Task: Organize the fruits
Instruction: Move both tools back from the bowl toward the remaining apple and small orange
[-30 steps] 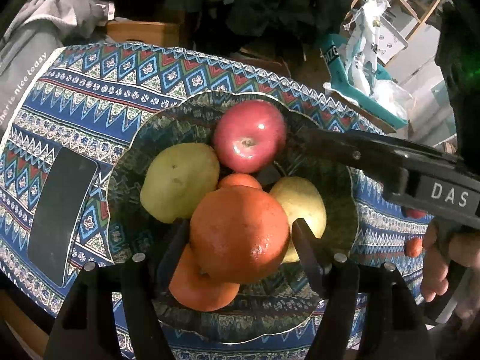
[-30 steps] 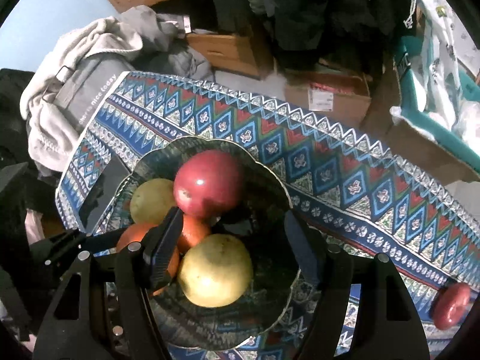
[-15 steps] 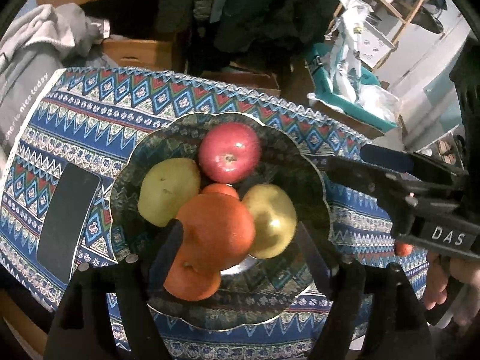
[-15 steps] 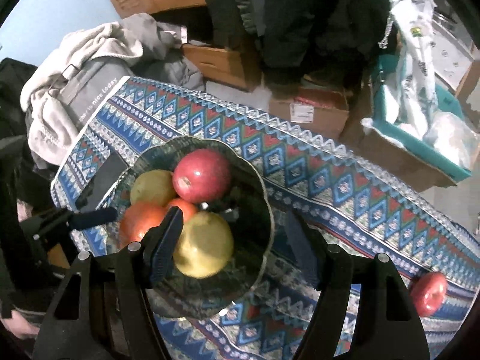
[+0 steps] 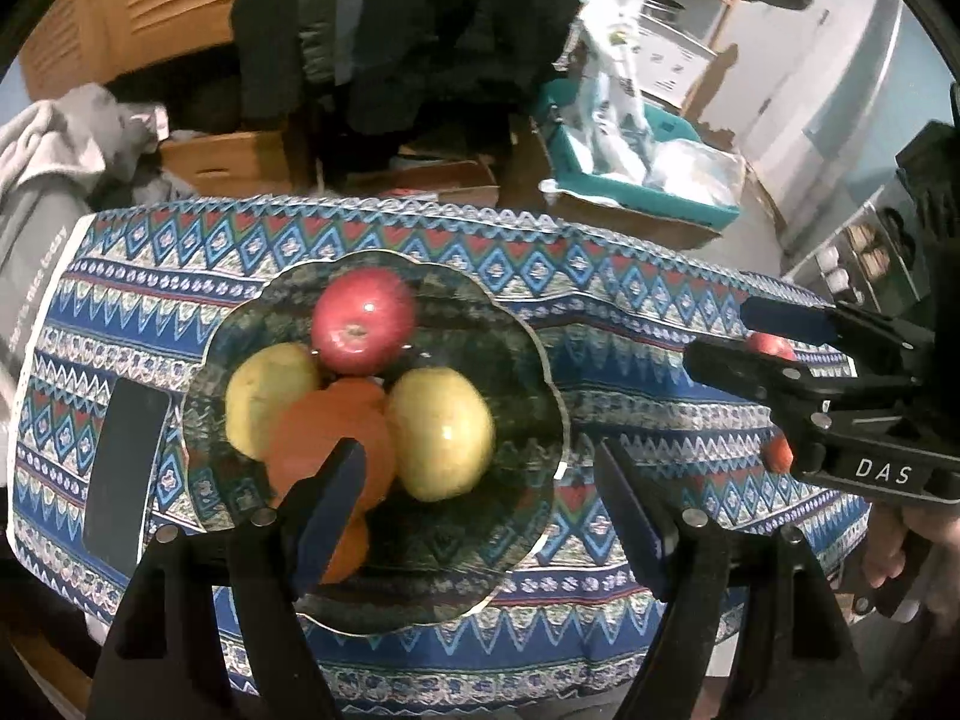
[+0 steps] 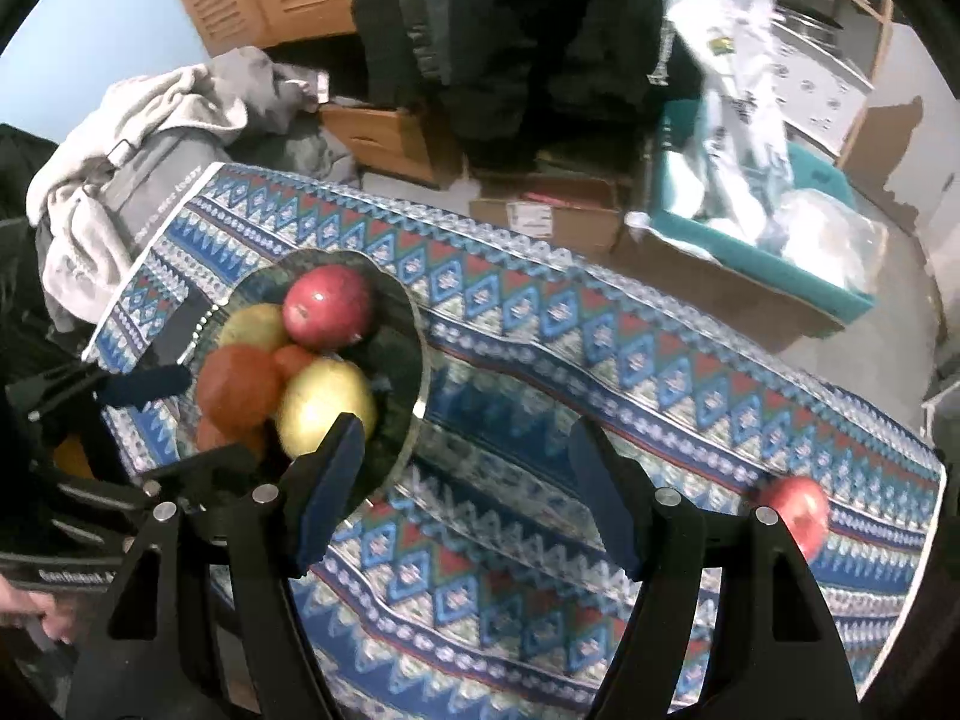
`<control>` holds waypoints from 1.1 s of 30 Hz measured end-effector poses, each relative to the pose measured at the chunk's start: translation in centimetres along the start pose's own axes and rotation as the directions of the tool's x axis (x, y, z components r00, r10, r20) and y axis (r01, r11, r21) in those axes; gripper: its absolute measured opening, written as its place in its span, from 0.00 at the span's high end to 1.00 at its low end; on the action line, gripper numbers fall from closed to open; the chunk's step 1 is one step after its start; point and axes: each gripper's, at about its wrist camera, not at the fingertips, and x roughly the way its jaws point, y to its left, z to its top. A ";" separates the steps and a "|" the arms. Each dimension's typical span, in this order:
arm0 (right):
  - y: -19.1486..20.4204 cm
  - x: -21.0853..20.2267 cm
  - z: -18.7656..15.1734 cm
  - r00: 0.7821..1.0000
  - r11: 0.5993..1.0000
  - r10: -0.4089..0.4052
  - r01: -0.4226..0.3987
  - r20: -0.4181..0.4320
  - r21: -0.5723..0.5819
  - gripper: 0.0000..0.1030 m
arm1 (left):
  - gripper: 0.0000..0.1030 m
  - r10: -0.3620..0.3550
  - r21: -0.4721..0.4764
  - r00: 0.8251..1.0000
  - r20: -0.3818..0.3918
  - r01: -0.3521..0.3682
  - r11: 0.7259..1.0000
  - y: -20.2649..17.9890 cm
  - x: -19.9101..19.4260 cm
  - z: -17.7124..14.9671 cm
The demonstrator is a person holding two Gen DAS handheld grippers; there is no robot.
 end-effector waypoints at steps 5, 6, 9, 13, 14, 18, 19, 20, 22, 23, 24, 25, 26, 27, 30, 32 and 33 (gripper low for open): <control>-2.2 -1.5 -1.9 1.000 0.999 -0.020 0.020 0.001 0.035 0.30 | 0.23 -0.009 0.046 1.000 0.005 0.008 0.999 -2.1 -0.5 -0.2; -2.7 -1.8 -2.3 1.000 0.999 -0.027 0.027 0.001 0.039 0.30 | 0.23 -0.008 0.057 1.000 0.006 0.008 0.998 -2.6 -0.5 -0.3; -4.1 -2.6 -3.4 0.999 0.997 -0.046 0.046 0.002 0.055 0.30 | 0.22 -0.005 0.092 1.000 0.006 0.004 0.996 -4.1 -0.6 -0.4; -6.3 -3.8 -4.7 0.998 0.994 -0.064 0.063 0.003 0.085 0.29 | 0.22 -0.002 0.140 1.000 -0.001 0.002 0.990 -6.1 -0.4 -0.8; -6.6 -4.0 -5.0 0.998 0.994 -0.067 0.066 0.004 0.088 0.29 | 0.22 0.001 0.151 1.000 -0.004 -0.001 0.989 -6.6 -0.4 -0.9; -8.8 -4.7 -6.6 0.996 0.989 -0.088 0.088 -0.005 0.118 0.26 | 0.22 0.010 0.195 1.000 -0.019 -0.006 0.981 -8.6 0.1 -1.4; -9.6 -4.8 -7.1 0.996 0.987 -0.091 0.092 -0.009 0.130 0.26 | 0.22 0.012 0.210 1.000 -0.023 -0.007 0.978 -9.3 0.2 -1.5; -10.1 -4.9 -7.4 0.995 0.986 -0.095 0.095 -0.011 0.138 0.26 | 0.22 0.012 0.217 1.000 -0.024 -0.007 0.976 -9.6 0.3 -1.5; -11.3 -4.9 -8.3 0.994 0.982 -0.103 0.105 -0.020 0.159 0.26 | 0.22 0.015 0.240 0.999 -0.030 -0.008 0.971 -10.7 0.6 -1.8; -11.7 -4.8 -8.6 0.994 0.980 -0.105 0.107 -0.023 0.166 0.26 | 0.22 0.017 0.251 0.999 -0.031 -0.009 0.968 -11.3 0.8 -1.9; -12.2 -4.7 -9.0 0.994 0.978 -0.105 0.108 -0.028 0.176 0.26 | 0.22 0.019 0.257 0.999 -0.033 -0.009 0.966 -11.7 0.9 -2.0; -12.9 -4.6 -9.6 0.994 0.976 -0.107 0.112 -0.035 0.186 0.26 | 0.22 0.022 0.266 0.999 -0.038 -0.011 0.964 -12.2 1.1 -2.1; -13.2 -4.6 -10.0 0.993 0.975 -0.109 0.115 -0.039 0.190 0.26 | 0.22 0.024 0.274 0.999 -0.046 -0.010 0.962 -12.7 1.4 -2.2; -13.6 -4.5 -10.4 0.993 0.974 -0.112 0.119 -0.045 0.195 0.26 | 0.22 0.023 0.279 0.998 -0.055 -0.007 0.960 -13.1 1.7 -2.3; -15.1 -4.3 -11.7 0.991 0.968 -0.117 0.128 -0.060 0.215 0.26 | 0.22 0.018 0.289 0.997 -0.080 0.006 0.957 -14.1 2.6 -2.6; -15.9 -4.3 -12.3 0.991 0.964 -0.116 0.128 -0.068 0.231 0.26 | 0.22 0.024 0.306 0.995 -0.096 0.007 0.952 -14.9 3.4 -2.9; -16.2 -4.2 -12.5 0.991 0.963 -0.115 0.129 -0.071 0.235 0.26 | 0.22 0.027 0.311 0.995 -0.098 0.005 0.950 -15.2 3.6 -3.1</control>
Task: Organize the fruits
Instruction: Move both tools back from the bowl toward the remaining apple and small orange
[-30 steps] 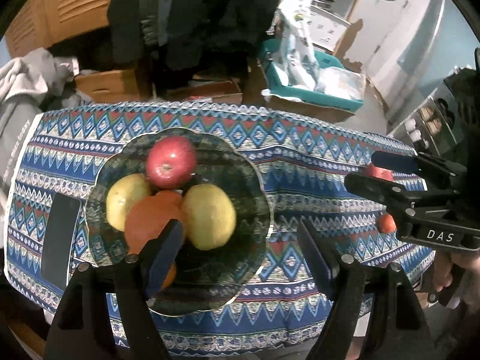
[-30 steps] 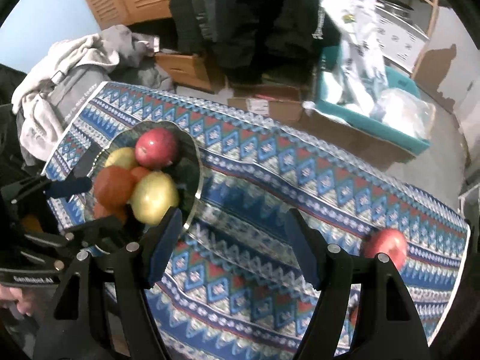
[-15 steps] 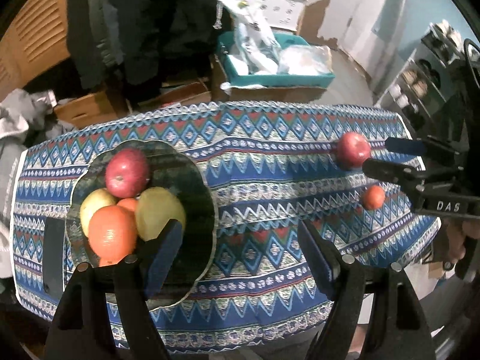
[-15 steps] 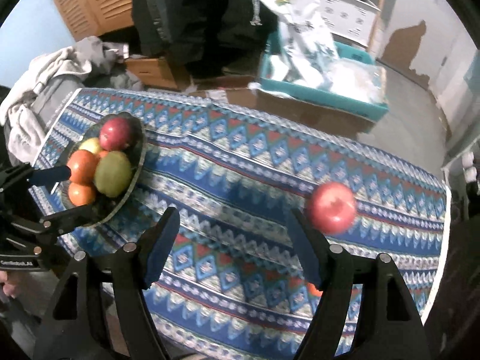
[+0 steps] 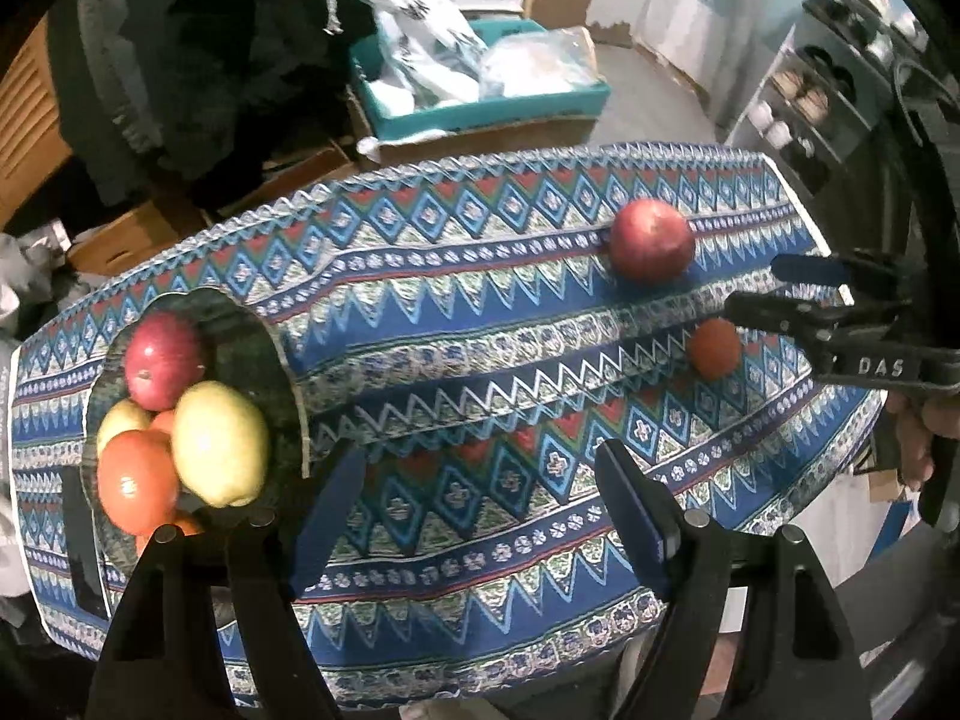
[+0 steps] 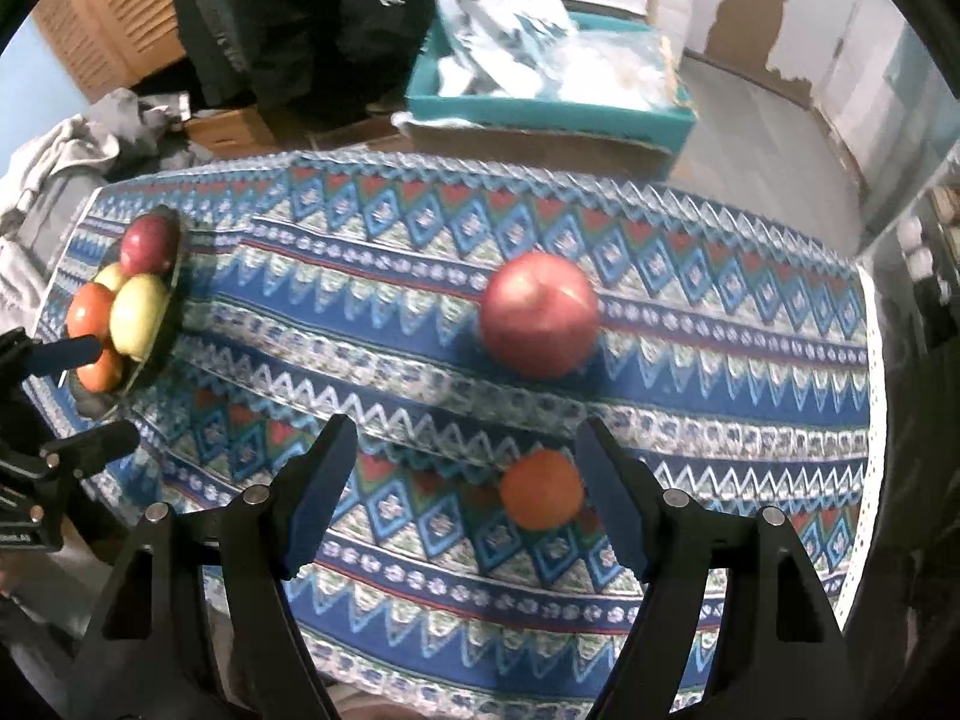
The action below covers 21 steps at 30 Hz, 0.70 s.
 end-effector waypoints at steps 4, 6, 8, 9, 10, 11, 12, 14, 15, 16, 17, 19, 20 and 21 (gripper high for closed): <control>-1.8 0.7 -0.8 1.000 1.000 -0.008 0.008 -0.020 0.027 0.26 | 0.22 0.010 0.031 1.000 -0.026 -0.009 0.999 -1.3 1.5 0.0; -2.5 1.2 -1.1 0.999 0.999 -0.009 0.010 -0.035 0.038 0.26 | 0.22 0.005 0.038 0.999 -0.039 -0.004 0.999 -1.9 2.3 0.1; -2.9 1.9 -1.5 0.998 0.999 -0.007 0.009 -0.055 0.041 0.26 | 0.22 0.002 0.040 0.999 -0.053 0.000 0.999 -2.2 3.0 0.1; -3.1 2.2 -1.6 0.998 0.999 -0.006 0.008 -0.063 0.041 0.26 | 0.22 -0.001 0.039 0.998 -0.058 0.003 0.999 -2.2 3.2 0.2; -3.2 2.6 -1.9 0.997 0.999 -0.006 0.009 -0.075 0.039 0.26 | 0.22 -0.005 0.037 0.998 -0.065 0.007 0.999 -2.3 3.6 0.3; -3.3 3.0 -2.1 0.996 0.999 -0.007 0.010 -0.085 0.037 0.26 | 0.22 -0.007 0.034 0.998 -0.070 0.009 0.999 -2.3 4.0 0.3; -3.3 3.4 -2.3 0.995 0.999 -0.010 0.013 -0.095 0.033 0.26 | 0.22 -0.006 0.033 0.997 -0.075 0.009 0.999 -2.3 4.3 0.3; -3.5 4.3 -2.6 0.994 0.999 -0.012 0.016 -0.111 0.028 0.26 | 0.22 -0.005 0.030 0.997 -0.083 0.007 1.000 -2.4 5.0 0.5; -3.6 4.6 -2.7 0.993 1.000 -0.010 0.014 -0.117 0.027 0.26 | 0.22 -0.006 0.029 0.996 -0.084 0.008 1.000 -2.4 5.2 0.5; -3.7 5.0 -2.8 0.992 1.000 -0.007 0.010 -0.125 0.025 0.26 | 0.22 -0.005 0.027 0.996 -0.087 0.008 1.000 -2.4 5.6 0.6; -3.7 5.3 -2.9 0.991 1.000 -0.007 0.010 -0.130 0.022 0.26 | 0.22 -0.006 0.026 0.996 -0.090 0.008 1.000 -2.3 5.8 0.6; -3.8 6.0 -3.1 0.990 1.000 -0.010 0.012 -0.139 0.015 0.26 | 0.22 -0.010 0.019 0.995 -0.096 0.012 1.000 -2.3 6.3 0.7; -3.8 6.3 -3.1 0.990 1.000 -0.007 0.009 -0.144 0.014 0.26 | 0.22 -0.012 0.017 0.995 -0.099 0.013 1.000 -2.3 6.6 0.7; -3.8 6.6 -3.2 0.989 1.000 -0.005 0.007 -0.149 0.012 0.26 | 0.22 -0.012 0.017 0.995 -0.101 0.014 1.000 -2.3 6.7 0.7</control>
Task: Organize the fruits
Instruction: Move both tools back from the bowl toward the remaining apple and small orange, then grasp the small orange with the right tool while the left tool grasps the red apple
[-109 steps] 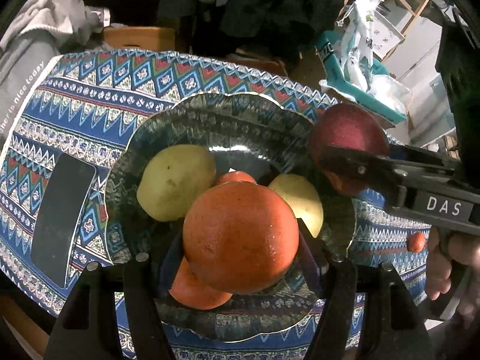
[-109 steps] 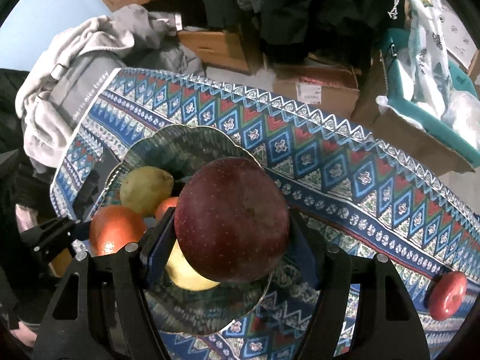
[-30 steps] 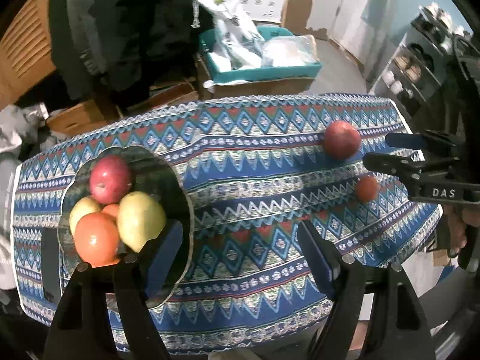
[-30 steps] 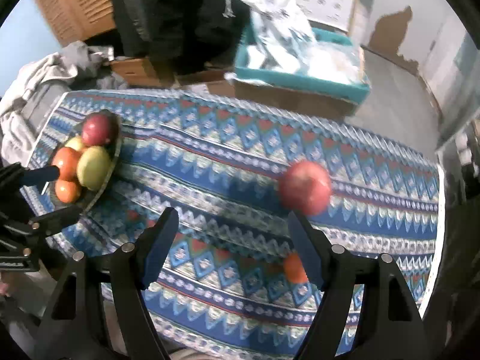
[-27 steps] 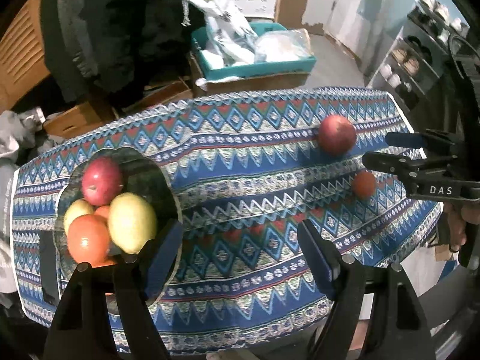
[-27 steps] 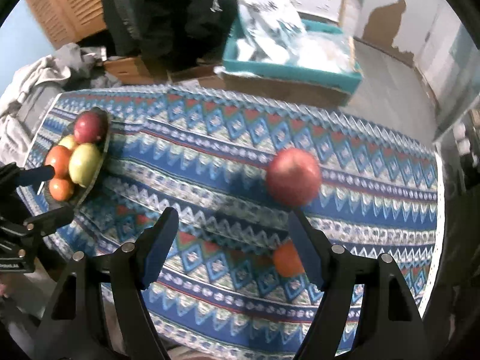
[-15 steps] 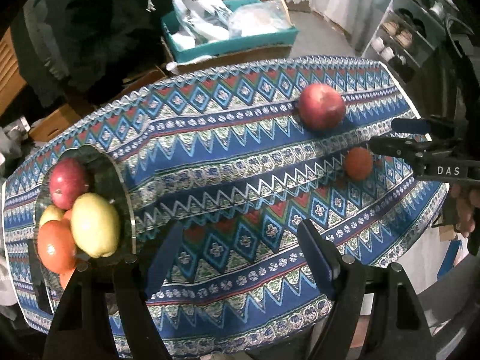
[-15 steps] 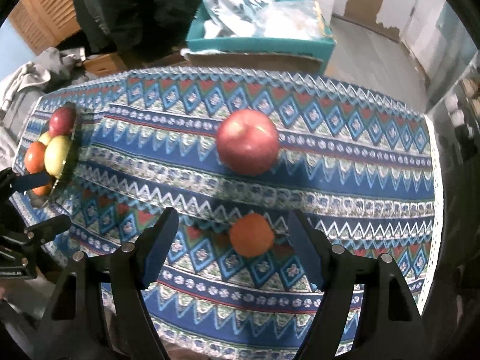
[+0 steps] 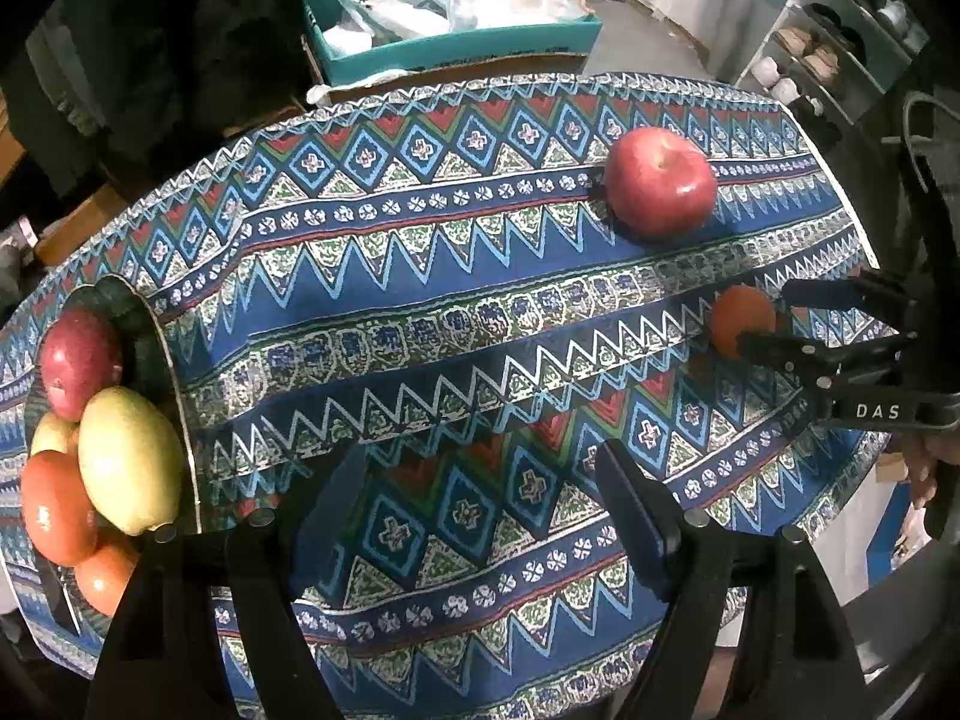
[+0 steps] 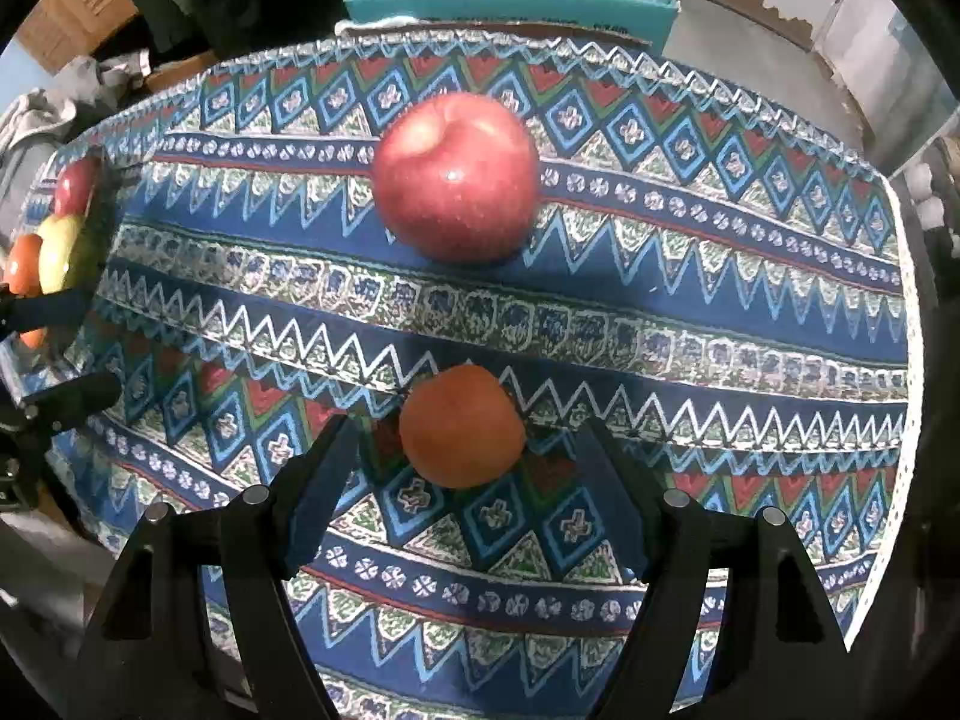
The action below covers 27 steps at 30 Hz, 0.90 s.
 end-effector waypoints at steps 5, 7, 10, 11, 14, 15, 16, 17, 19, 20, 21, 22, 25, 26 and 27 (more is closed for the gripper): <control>0.1 1.5 0.0 1.000 1.000 0.005 -0.005 -0.016 -0.011 0.26 | 0.22 0.003 0.003 1.000 -0.013 -0.003 1.000 -0.1 0.9 0.3; 0.2 2.1 -0.1 1.000 1.000 0.011 -0.011 -0.020 -0.017 0.26 | 0.22 0.001 0.005 1.000 -0.017 -0.001 1.000 -0.2 1.1 0.5; 0.1 2.9 -0.2 0.999 0.999 0.022 -0.022 -0.024 -0.024 0.37 | 0.22 0.000 0.008 1.000 -0.020 0.001 1.000 -0.5 1.5 0.7; 0.2 3.2 -0.2 0.999 0.999 0.025 -0.025 -0.025 -0.023 0.48 | 0.22 -0.002 0.008 1.000 -0.021 0.002 1.000 -0.5 1.5 0.7; 0.0 3.3 0.1 0.999 0.999 0.044 -0.044 -0.014 -0.010 0.55 | 0.22 -0.011 0.008 1.000 -0.021 0.011 1.000 -0.9 1.7 1.2; -0.2 3.3 0.2 0.999 0.999 0.042 -0.042 -0.009 -0.005 0.55 | 0.22 -0.015 0.006 1.000 -0.019 0.015 1.000 -1.0 1.7 1.3; -0.8 2.9 0.2 0.999 0.999 0.043 -0.043 -0.002 0.003 0.55 | 0.22 -0.021 0.003 1.000 -0.015 0.021 1.000 -1.1 1.6 1.6; -1.1 2.7 0.4 0.999 0.999 0.047 -0.047 0.005 0.015 0.55 | 0.22 -0.024 0.001 1.000 -0.013 0.024 1.000 -1.1 1.6 1.7; -2.0 2.2 0.7 0.999 0.998 0.046 -0.047 0.020 0.034 0.55 | 0.22 -0.033 -0.007 0.999 -0.003 0.033 0.999 -1.4 1.5 2.4; -2.5 1.8 0.8 0.999 0.998 0.042 -0.043 0.029 0.044 0.55 | 0.22 -0.035 -0.009 0.999 0.001 0.035 0.999 -1.6 1.5 2.7; -3.1 1.4 1.0 0.999 0.998 0.032 -0.035 0.041 0.057 0.55 | 0.22 -0.037 -0.011 0.999 0.006 0.037 0.999 -1.8 1.5 3.0; -3.4 0.9 1.1 0.998 0.997 0.026 -0.029 0.049 0.065 0.55 | 0.22 -0.038 -0.012 0.999 0.009 0.038 0.999 -2.0 1.6 3.3; -5.0 -0.2 1.5 0.997 0.995 0.004 -0.012 0.078 0.101 0.55 | 0.22 -0.049 -0.017 0.999 0.018 0.049 0.999 -2.8 1.7 4.4; -5.5 -0.5 1.7 0.996 0.994 0.000 -0.010 0.086 0.111 0.55 | 0.22 -0.054 -0.017 0.998 0.022 0.054 0.998 -3.1 1.8 4.8; -5.9 -0.7 1.7 0.996 0.993 -0.003 -0.007 0.091 0.119 0.55 | 0.22 -0.057 -0.017 0.998 0.026 0.057 0.998 -3.4 1.8 5.2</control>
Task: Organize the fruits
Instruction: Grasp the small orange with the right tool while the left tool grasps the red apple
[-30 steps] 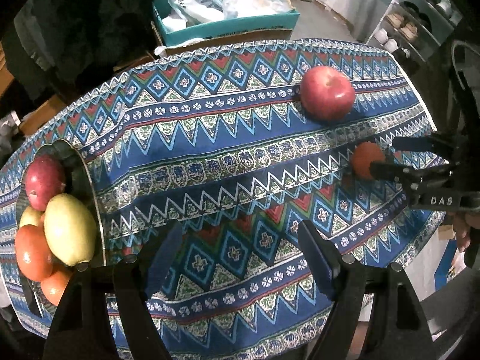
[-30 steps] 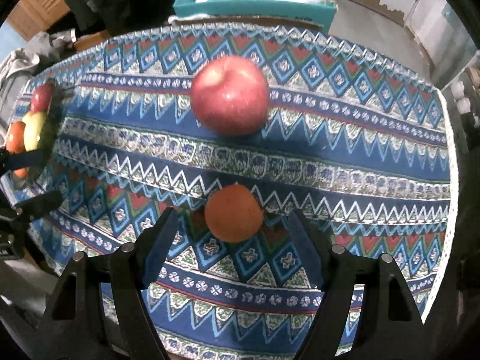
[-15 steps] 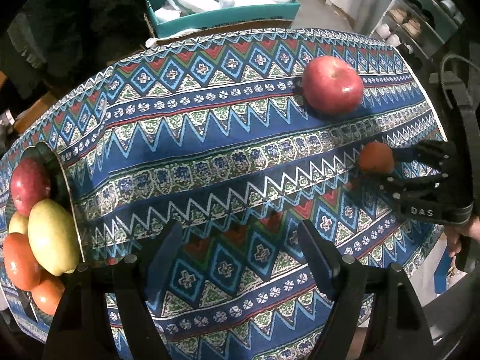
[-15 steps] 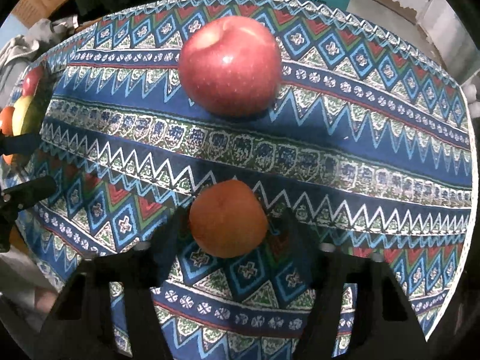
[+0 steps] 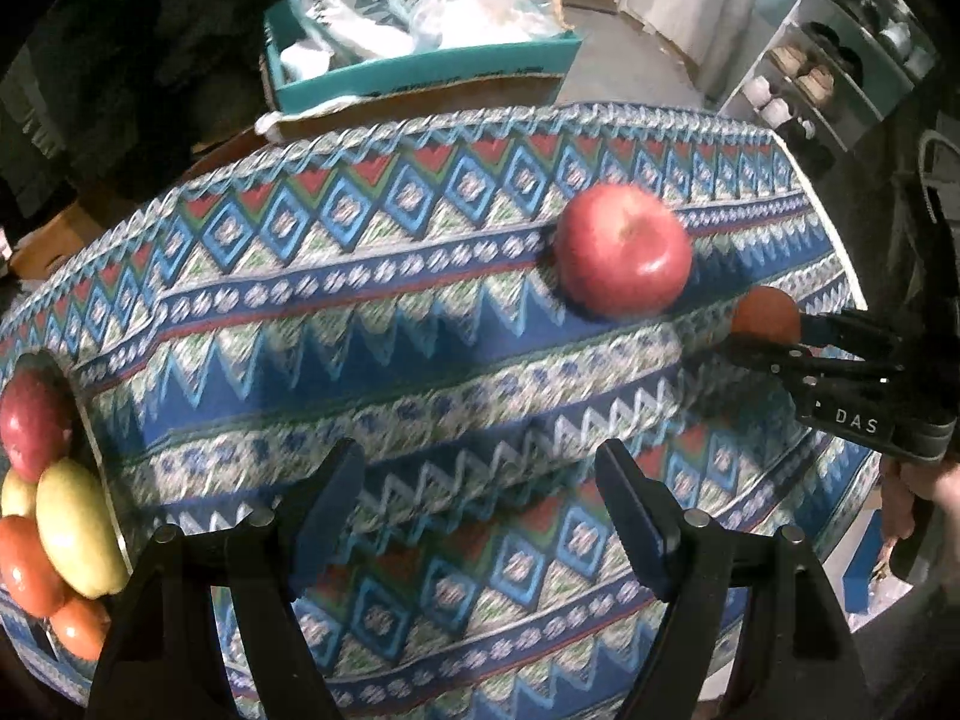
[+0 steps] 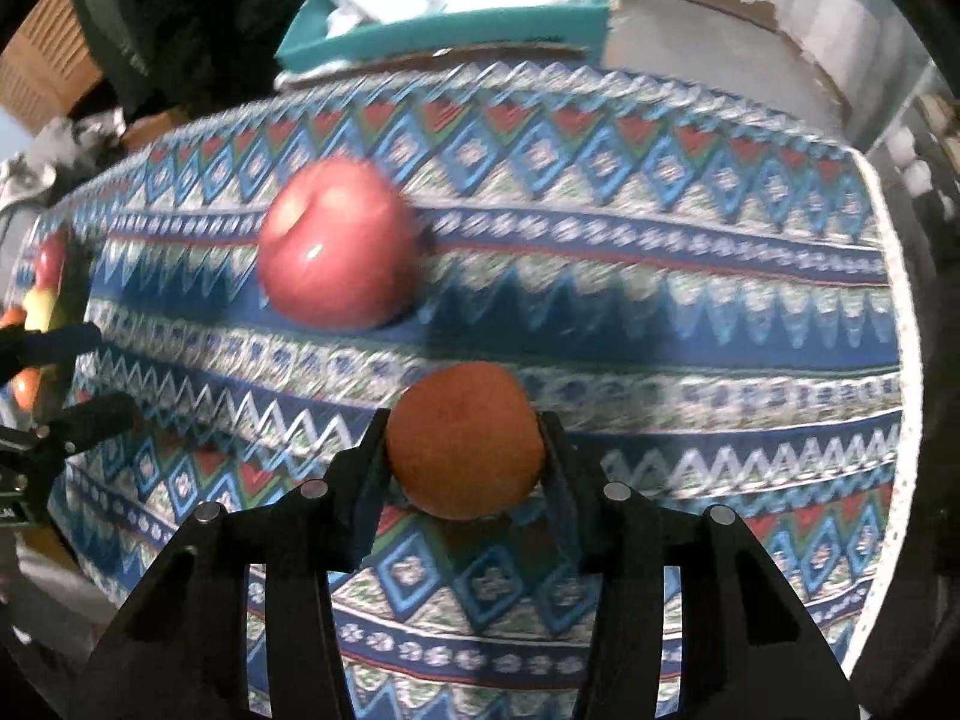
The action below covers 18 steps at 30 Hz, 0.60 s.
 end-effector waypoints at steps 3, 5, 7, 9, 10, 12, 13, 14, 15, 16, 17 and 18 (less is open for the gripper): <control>-1.3 -0.8 0.4 0.999 0.999 -0.030 0.029 0.024 0.012 0.55 | 0.22 0.000 0.024 1.000 0.012 0.000 1.000 -1.5 0.4 1.4; -2.1 -1.3 0.8 0.998 0.999 -0.052 0.051 0.041 0.014 0.55 | 0.22 -0.002 0.041 1.000 0.015 0.002 0.999 -2.4 0.5 2.1; -3.3 -2.0 0.9 0.997 0.998 -0.057 0.056 0.055 0.025 0.55 | 0.18 -0.015 0.056 1.000 0.011 0.014 0.998 -3.4 0.8 3.1; -3.7 -2.7 0.8 0.997 0.998 -0.046 0.044 0.064 0.045 0.55 | 0.16 -0.031 0.060 0.999 0.018 0.030 0.998 -4.2 1.0 4.0; -4.0 -2.8 0.8 0.997 0.998 -0.045 0.042 0.068 0.053 0.55 | 0.16 -0.042 0.061 0.999 0.020 0.041 0.997 -4.5 1.1 4.3; -4.6 -3.1 0.9 0.997 0.997 -0.045 0.040 0.071 0.065 0.55 | 0.16 -0.063 0.062 0.998 0.020 0.062 0.996 -5.3 1.5 5.2; -4.8 -3.4 0.8 0.996 0.997 -0.044 0.039 0.072 0.070 0.55 | 0.16 -0.073 0.060 0.997 0.014 0.072 0.996 -5.8 2.0 5.8; -4.8 -3.4 0.9 0.996 0.996 -0.043 0.037 0.073 0.075 0.55 | 0.16 -0.075 0.056 0.997 0.010 0.074 0.996 -6.0 2.2 6.0; -4.8 -3.3 1.1 0.996 0.996 -0.041 0.035 0.073 0.081 0.55 | 0.16 -0.080 0.049 0.997 0.005 0.079 0.996 -6.2 2.5 6.4; -5.1 -3.4 1.1 0.996 0.996 -0.038 0.031 0.075 0.087 0.55 | 0.16 -0.089 0.042 0.996 -0.001 0.089 0.995 -6.5 2.9 6.7; -5.4 -3.6 1.1 0.996 0.995 -0.036 0.028 0.077 0.092 0.55 | 0.16 -0.098 0.035 0.995 -0.006 0.098 0.995 -6.7 3.3 7.0; -5.0 -3.3 1.3 0.996 0.995 -0.034 0.027 0.077 0.094 0.55 | 0.16 -0.100 0.033 0.995 -0.008 0.100 0.994 -6.9 3.6 7.2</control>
